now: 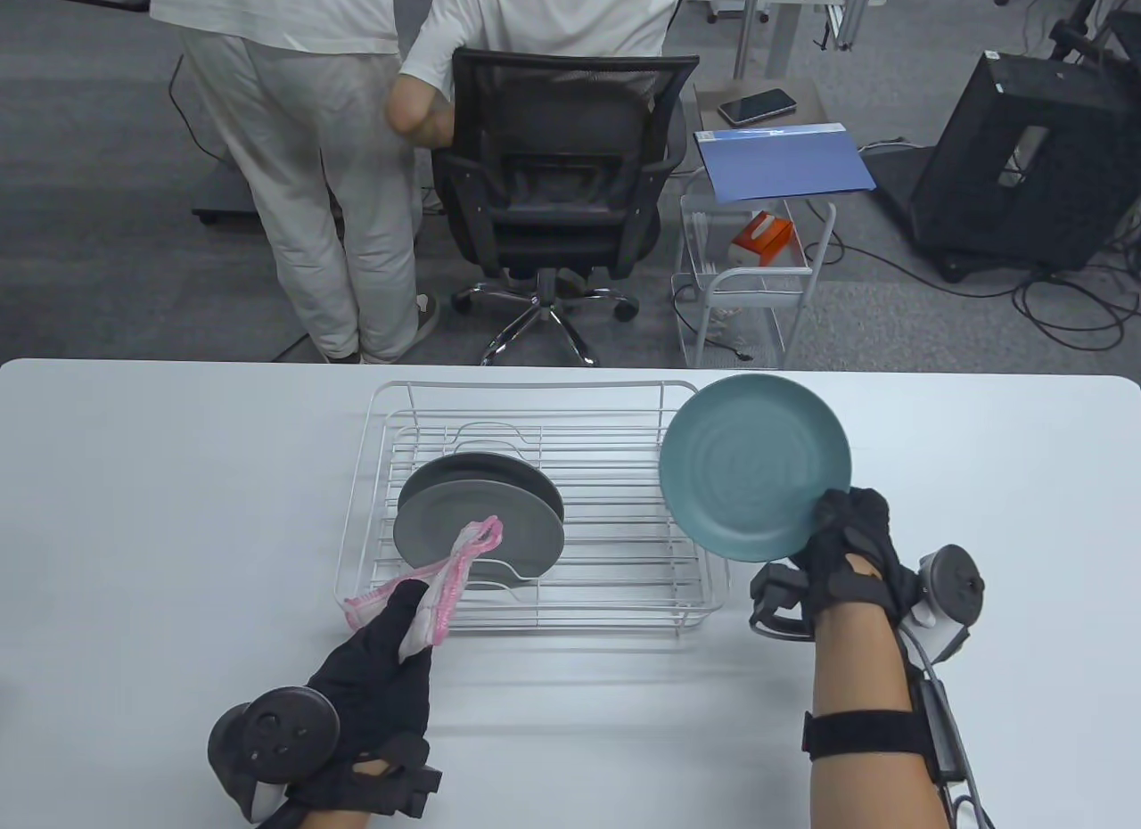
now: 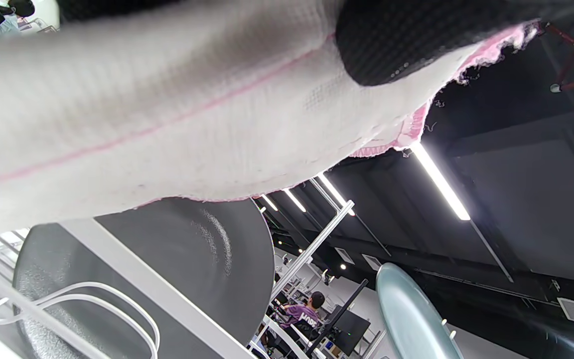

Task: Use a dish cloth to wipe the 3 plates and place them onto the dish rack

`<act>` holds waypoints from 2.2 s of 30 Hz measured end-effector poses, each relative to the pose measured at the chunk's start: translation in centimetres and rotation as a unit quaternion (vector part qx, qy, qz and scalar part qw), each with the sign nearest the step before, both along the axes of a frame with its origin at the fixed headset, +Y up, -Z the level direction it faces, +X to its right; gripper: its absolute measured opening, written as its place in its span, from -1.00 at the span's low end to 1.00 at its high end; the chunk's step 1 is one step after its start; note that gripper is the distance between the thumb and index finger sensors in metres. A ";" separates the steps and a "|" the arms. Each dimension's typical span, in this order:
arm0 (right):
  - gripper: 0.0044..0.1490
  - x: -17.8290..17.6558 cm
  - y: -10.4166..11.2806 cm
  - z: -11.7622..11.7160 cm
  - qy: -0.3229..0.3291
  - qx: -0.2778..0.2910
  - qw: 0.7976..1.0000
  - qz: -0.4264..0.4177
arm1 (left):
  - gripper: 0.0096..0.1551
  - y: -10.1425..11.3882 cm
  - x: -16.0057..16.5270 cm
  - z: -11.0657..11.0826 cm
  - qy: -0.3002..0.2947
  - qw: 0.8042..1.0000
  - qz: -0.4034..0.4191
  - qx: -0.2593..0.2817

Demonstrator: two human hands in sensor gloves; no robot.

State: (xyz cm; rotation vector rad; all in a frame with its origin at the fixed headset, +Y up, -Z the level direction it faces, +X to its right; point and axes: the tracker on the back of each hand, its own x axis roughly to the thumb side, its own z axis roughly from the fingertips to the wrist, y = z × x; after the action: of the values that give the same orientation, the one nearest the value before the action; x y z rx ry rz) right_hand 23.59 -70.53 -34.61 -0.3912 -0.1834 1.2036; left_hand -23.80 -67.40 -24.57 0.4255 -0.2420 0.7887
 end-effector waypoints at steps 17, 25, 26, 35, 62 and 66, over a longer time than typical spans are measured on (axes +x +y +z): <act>-0.22 -12.8 -2.4 7.7 0.290 0.025 0.957 0.001 | -0.41 0.7 0.7 0.9 -0.002 0.999 -0.024 0.035; -0.30 -14.2 -2.9 8.1 0.290 0.040 0.955 0.041 | -0.42 0.8 4.4 1.6 -0.082 0.987 -0.137 0.030; -0.31 -14.5 -2.8 8.1 0.297 0.051 0.952 0.045 | -0.42 0.6 5.0 1.5 -0.089 0.983 -0.159 0.023; -0.31 -15.6 -2.0 9.1 0.258 0.102 0.956 0.094 | -0.37 -0.8 7.3 1.0 -0.105 0.954 -0.271 -0.066; -0.28 -16.1 -2.3 9.1 0.252 0.167 0.953 0.001 | -0.36 -1.8 11.4 2.9 -0.282 0.922 -0.254 -0.070; -0.26 -17.1 -2.4 9.3 0.285 0.161 0.945 -0.004 | -0.38 -1.3 10.5 2.8 -0.228 0.934 -0.272 -0.028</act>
State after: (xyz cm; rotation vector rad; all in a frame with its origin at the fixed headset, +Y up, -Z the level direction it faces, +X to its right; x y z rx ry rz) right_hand 6.54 -72.97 -25.35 0.2477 0.1242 1.2065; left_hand -13.30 -68.73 -21.80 0.0985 -0.7358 0.3328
